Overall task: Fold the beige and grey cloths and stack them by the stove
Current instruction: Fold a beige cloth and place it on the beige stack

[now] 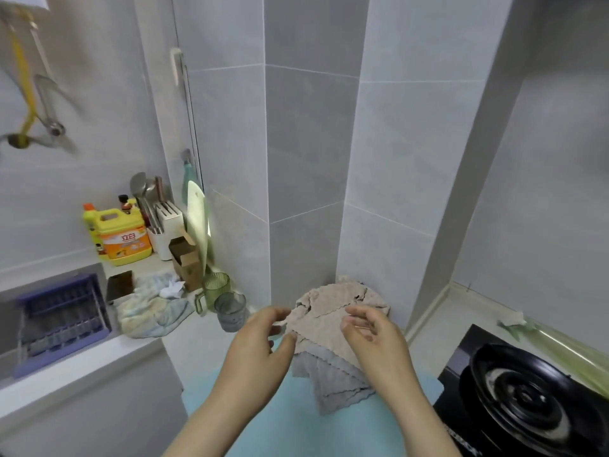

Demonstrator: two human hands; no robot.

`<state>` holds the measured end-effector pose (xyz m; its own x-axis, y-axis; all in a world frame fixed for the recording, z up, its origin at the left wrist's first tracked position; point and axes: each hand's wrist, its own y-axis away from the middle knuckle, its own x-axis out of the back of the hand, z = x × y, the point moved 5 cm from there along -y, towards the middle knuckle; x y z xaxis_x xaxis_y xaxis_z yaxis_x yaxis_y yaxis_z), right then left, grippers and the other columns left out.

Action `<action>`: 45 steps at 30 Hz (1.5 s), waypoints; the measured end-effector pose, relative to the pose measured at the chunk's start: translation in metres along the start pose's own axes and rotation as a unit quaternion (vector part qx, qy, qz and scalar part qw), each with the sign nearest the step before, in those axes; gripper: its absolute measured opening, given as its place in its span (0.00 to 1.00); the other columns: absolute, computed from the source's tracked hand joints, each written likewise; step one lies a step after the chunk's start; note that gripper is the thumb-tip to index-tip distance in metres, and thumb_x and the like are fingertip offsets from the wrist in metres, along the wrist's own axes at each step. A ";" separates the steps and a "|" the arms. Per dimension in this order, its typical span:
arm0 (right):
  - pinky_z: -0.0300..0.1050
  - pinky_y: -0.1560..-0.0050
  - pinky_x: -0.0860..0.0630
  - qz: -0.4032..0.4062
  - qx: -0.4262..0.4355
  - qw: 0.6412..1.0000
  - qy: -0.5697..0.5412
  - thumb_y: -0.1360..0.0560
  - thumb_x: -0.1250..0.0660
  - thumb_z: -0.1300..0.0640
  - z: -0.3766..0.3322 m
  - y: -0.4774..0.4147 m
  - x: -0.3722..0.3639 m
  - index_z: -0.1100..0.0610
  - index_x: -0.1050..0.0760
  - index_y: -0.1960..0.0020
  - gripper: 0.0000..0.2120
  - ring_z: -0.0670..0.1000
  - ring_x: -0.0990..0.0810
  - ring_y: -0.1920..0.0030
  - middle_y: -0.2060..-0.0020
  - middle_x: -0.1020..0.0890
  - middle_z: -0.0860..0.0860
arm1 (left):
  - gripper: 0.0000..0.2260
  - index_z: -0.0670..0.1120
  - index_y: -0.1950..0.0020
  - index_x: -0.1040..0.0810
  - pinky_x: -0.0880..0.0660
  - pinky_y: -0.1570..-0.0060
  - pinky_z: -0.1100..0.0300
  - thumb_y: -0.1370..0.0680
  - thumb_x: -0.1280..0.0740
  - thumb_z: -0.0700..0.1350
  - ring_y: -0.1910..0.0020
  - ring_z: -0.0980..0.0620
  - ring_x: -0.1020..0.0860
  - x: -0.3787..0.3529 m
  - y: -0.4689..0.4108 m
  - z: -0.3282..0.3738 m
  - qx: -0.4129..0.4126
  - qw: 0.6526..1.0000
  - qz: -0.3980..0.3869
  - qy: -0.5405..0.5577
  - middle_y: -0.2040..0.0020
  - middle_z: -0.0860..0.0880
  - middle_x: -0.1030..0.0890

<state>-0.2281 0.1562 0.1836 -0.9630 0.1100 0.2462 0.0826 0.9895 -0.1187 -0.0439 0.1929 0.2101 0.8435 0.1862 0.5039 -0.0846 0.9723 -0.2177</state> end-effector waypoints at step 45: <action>0.29 0.45 0.28 0.296 -0.089 0.916 0.256 0.30 0.29 0.61 0.206 -0.102 -0.119 0.45 0.23 0.44 0.18 0.34 0.24 0.46 0.49 0.21 0.37 | 0.18 0.54 0.40 0.25 0.28 0.42 0.59 0.28 0.30 0.42 0.45 0.59 0.25 -0.166 -0.234 -0.244 -0.188 0.931 -0.307 0.062 0.45 0.57 0.23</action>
<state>-0.1744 0.0228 -0.0316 -0.4923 0.6173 0.6137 0.6360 0.7364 -0.2305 -0.0347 -0.0997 -0.0270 0.7285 -0.4284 0.5346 0.6050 0.7683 -0.2088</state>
